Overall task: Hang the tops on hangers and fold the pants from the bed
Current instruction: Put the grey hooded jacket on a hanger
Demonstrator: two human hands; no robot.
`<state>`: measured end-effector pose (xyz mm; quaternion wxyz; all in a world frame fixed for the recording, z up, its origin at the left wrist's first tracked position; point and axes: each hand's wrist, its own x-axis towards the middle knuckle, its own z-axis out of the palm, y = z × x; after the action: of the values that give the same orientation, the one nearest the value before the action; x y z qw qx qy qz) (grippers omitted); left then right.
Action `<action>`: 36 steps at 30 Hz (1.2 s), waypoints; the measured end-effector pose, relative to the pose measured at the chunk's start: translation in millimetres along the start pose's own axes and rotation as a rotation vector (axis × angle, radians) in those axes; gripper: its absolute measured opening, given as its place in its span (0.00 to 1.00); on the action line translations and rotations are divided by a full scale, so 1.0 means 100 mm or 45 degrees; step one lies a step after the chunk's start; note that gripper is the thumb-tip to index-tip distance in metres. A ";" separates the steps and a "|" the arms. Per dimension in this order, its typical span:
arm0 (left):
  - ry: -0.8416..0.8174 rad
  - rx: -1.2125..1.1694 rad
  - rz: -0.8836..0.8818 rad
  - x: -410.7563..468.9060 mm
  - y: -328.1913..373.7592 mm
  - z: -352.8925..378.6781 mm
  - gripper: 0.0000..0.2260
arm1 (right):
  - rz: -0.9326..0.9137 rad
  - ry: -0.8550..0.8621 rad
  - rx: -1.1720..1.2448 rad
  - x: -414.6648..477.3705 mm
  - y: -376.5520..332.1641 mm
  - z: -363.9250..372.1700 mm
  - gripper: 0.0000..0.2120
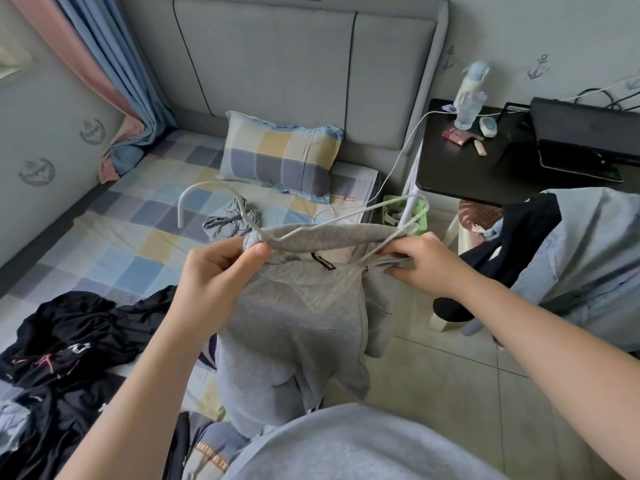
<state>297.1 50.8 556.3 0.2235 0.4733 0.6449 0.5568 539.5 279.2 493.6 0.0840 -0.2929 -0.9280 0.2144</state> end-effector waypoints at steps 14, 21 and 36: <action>0.119 0.368 -0.013 0.07 -0.06 -0.17 0.25 | -0.279 0.156 -0.162 -0.11 0.02 -0.01 0.12; 0.346 0.517 -0.002 0.07 -0.08 -0.15 0.26 | -0.375 0.143 -0.208 -0.11 0.00 -0.08 0.09; -0.065 0.928 0.076 0.11 -0.12 0.34 0.25 | -0.445 0.113 0.041 0.04 -0.54 -0.36 0.10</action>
<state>315.3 78.7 538.4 0.0400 0.5542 0.7811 0.2848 519.1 254.4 550.0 0.1657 -0.1351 -0.9565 0.1984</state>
